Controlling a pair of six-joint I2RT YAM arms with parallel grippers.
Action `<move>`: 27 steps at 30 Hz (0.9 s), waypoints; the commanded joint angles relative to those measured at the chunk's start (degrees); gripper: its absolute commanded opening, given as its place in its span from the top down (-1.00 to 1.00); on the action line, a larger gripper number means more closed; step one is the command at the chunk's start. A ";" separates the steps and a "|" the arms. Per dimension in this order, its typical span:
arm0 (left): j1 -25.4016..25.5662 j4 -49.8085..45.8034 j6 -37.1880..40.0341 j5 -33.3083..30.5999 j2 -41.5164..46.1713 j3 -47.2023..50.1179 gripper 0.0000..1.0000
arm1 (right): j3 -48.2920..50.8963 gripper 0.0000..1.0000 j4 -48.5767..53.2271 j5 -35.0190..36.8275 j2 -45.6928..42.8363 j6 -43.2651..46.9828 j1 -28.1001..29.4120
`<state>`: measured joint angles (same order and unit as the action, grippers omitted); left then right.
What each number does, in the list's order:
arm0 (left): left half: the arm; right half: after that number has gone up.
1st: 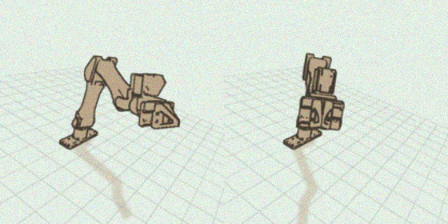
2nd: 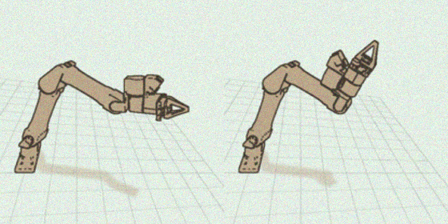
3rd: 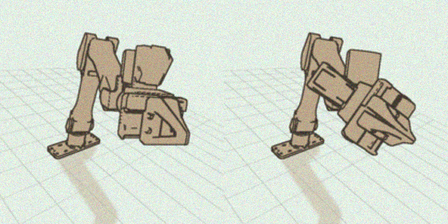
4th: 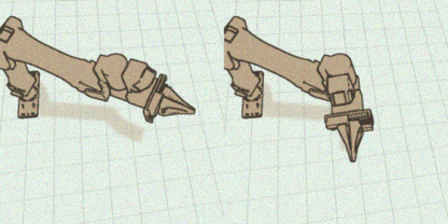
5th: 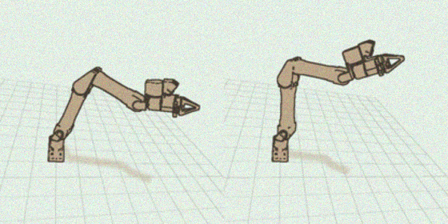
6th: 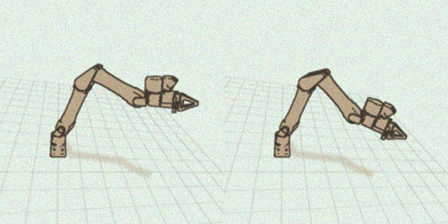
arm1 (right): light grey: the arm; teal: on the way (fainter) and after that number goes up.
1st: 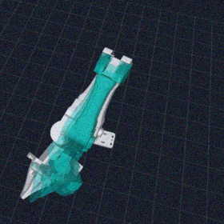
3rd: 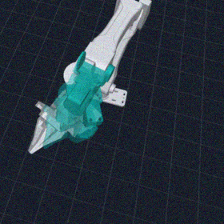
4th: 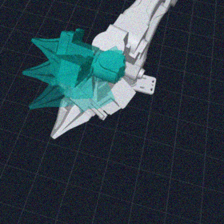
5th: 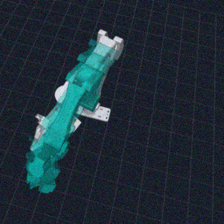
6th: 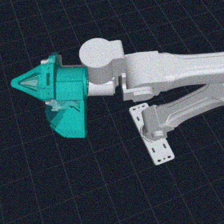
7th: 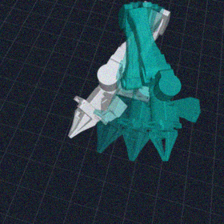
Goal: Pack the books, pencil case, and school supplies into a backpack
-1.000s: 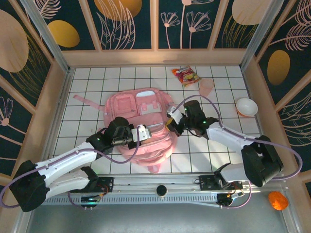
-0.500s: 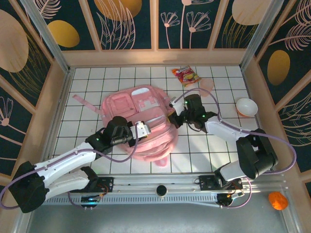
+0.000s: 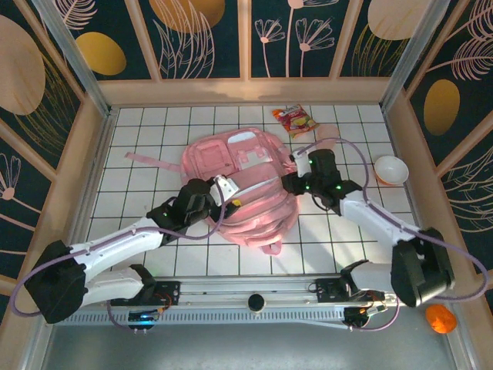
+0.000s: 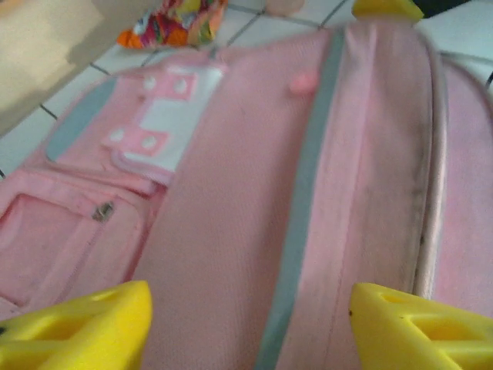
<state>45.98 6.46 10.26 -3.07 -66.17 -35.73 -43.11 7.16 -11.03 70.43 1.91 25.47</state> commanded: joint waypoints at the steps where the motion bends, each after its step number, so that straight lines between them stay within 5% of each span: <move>1: -0.02 -2.14 -11.57 1.63 3.71 -3.12 -0.52 | -1.66 0.21 6.55 0.70 -7.21 -4.83 0.20; 6: -0.14 -4.36 -27.46 -1.37 6.43 -1.99 -0.59 | -2.75 0.07 8.58 -0.02 -11.18 -13.57 1.66; 12: -0.81 -11.82 -43.88 -9.03 4.25 -0.14 -0.57 | -6.94 0.21 5.20 3.07 -2.07 -15.14 9.30; 19: -0.89 -4.64 -45.44 -8.88 -2.83 7.14 -0.43 | 1.66 0.67 0.52 9.74 6.06 -20.23 10.54; 27: -1.39 -0.06 -43.91 -13.81 -14.15 6.33 -0.33 | 18.07 0.77 -14.60 10.66 5.77 -35.79 12.10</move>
<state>45.71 6.42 -33.12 -11.53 -76.86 -29.15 -30.61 -9.52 -3.18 73.71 -26.28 36.69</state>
